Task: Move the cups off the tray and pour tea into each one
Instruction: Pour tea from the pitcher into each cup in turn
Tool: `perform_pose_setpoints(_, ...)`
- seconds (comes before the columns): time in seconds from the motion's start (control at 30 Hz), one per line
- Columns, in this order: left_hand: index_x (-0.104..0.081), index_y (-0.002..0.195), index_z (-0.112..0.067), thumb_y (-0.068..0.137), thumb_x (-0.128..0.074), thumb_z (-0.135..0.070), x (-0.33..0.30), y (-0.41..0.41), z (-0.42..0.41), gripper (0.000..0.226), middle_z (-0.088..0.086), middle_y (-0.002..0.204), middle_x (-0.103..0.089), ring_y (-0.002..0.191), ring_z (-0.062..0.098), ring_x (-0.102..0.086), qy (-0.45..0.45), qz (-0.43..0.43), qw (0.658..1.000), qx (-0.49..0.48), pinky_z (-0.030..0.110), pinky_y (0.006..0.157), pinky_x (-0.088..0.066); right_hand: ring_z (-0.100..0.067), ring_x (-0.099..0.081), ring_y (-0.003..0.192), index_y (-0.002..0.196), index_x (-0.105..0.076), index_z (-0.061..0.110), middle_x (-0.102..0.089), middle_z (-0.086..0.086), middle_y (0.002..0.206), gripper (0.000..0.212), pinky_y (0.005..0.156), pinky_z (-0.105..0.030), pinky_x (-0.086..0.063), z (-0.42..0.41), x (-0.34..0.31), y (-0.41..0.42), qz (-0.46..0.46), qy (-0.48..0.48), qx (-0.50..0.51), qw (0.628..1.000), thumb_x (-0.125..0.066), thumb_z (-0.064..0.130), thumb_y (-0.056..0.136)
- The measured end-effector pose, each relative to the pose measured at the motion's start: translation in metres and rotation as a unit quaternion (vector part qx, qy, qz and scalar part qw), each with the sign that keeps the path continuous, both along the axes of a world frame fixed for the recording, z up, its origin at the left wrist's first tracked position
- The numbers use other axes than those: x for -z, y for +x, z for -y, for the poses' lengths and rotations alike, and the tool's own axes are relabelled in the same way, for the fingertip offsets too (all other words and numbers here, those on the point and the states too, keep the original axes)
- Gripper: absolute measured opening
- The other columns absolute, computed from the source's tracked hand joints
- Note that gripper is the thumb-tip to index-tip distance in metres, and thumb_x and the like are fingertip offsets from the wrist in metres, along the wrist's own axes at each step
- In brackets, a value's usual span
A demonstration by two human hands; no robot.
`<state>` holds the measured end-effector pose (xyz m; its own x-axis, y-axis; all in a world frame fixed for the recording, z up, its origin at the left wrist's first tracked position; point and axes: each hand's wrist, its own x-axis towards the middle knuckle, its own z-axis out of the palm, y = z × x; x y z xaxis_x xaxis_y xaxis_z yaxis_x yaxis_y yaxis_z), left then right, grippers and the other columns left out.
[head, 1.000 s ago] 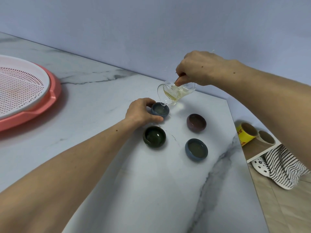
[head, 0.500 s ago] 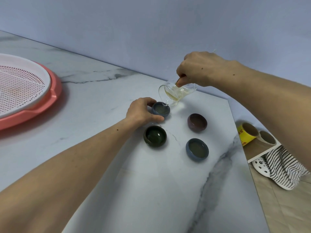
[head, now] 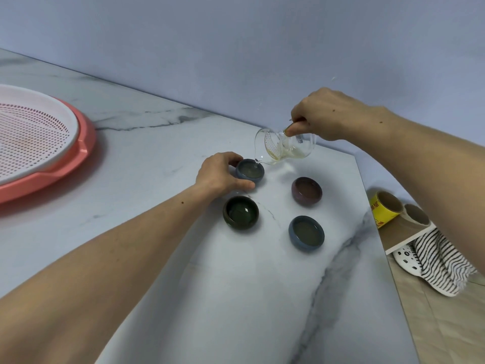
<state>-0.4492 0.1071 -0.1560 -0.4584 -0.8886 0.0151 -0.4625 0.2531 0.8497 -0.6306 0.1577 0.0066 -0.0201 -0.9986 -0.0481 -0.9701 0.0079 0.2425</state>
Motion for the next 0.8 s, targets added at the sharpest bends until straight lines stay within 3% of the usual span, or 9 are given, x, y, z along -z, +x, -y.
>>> perform_pose_setpoints(0.17,-0.062,0.121,-0.023,0.056,-0.089,-0.034,-0.001,0.000,0.000,0.070,-0.006,0.117,-0.067,0.112,0.013,-0.058,-0.003,0.005,1.000,-0.001,0.029,0.093,-0.045,-0.030,-0.052,0.073,0.085,-0.065,0.005,-0.054,-0.006,0.066,0.047,0.063,-0.033,-0.040,-0.008,-0.002,-0.014,0.060,-0.013,0.031,0.998,-0.058,0.052,0.087)
perform_pose_setpoints(0.37,-0.052,0.132,-0.022,0.059,-0.089,-0.034,-0.002,0.009,-0.003,0.083,-0.002,0.125,-0.062,0.119,0.016,-0.054,0.001,-0.001,1.000,0.004,0.030,0.100,-0.042,-0.029,-0.054,0.086,0.095,-0.068,0.008,-0.066,-0.015,0.092,0.046,0.071,-0.034,-0.042,-0.019,-0.008,-0.014,0.104,-0.013,0.045,0.994,-0.056,0.052,0.088)
perform_pose_setpoints(0.53,-0.052,0.133,-0.021,0.066,-0.084,-0.035,-0.004,0.030,-0.013,0.075,-0.002,0.125,-0.062,0.120,0.015,-0.053,0.001,-0.014,1.000,-0.002,0.033,0.102,-0.043,-0.027,-0.056,0.090,0.093,-0.068,0.013,-0.067,-0.009,0.094,0.044,0.072,-0.032,-0.040,-0.032,-0.016,-0.012,0.152,-0.015,0.058,0.987,-0.053,0.055,0.088)
perform_pose_setpoints(0.8,-0.065,0.119,-0.021,0.078,-0.074,-0.041,-0.015,0.058,-0.041,0.047,-0.011,0.116,-0.065,0.113,0.005,-0.055,0.010,-0.049,0.998,0.029,0.021,0.095,-0.037,-0.022,-0.054,0.087,0.091,-0.066,0.021,-0.065,-0.003,0.092,0.040,0.072,-0.030,-0.036,-0.062,-0.028,0.010,0.148,0.006,0.044,0.988,-0.053,0.059,0.086)
